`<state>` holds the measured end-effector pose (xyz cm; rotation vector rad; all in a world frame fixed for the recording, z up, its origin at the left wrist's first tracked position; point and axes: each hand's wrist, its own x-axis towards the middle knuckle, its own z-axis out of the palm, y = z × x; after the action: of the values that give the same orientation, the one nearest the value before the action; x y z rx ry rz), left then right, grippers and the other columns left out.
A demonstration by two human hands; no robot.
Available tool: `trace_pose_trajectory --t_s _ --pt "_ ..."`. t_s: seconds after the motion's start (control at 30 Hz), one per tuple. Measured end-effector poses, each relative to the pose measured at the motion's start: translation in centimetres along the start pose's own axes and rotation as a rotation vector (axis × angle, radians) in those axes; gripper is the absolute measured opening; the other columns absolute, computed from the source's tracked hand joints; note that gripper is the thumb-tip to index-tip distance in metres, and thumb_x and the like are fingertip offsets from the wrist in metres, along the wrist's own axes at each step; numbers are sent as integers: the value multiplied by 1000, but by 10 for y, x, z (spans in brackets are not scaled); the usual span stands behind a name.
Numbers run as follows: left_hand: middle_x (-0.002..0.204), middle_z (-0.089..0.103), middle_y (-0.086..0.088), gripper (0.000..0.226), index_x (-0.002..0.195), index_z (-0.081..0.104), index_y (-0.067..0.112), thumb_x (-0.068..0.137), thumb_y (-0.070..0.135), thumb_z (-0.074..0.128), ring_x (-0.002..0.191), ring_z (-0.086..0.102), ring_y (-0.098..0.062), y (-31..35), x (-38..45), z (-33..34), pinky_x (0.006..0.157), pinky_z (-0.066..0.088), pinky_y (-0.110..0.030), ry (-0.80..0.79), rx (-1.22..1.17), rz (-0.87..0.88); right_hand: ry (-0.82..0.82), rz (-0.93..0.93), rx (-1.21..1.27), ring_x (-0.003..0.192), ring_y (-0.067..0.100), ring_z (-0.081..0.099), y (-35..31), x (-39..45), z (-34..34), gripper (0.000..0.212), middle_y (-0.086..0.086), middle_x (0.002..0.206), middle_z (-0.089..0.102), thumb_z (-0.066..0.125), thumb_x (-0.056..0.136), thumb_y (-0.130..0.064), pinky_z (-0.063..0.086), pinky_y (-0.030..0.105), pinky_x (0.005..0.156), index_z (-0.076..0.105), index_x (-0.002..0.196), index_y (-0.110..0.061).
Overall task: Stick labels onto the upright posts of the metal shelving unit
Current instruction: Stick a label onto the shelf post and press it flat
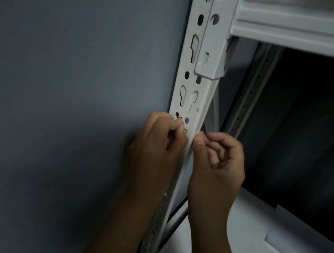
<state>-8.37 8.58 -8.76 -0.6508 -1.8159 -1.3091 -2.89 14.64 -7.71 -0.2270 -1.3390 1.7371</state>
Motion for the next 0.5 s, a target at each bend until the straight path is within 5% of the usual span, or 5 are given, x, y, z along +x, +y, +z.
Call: trace_pose_trajectory --t_s 0.2,0.5 --pt "85 48 18 8 81 61 11 87 14 58 74 52 5 3 4 -5 63 40 -3 -56 -58 -100 8 22 22 80 9 66 -3 -4 -1 17 5 79 65 63 85 8 53 14 77 59 90 -8" --pt "88 57 2 11 85 66 3 89 10 60 81 51 8 -3 0 -4 73 38 1 -27 -54 -26 -6 40 34 75 4 65 -6 -3 -1 18 2 78 65 62 85 8 52 11 74 58 89 -8"
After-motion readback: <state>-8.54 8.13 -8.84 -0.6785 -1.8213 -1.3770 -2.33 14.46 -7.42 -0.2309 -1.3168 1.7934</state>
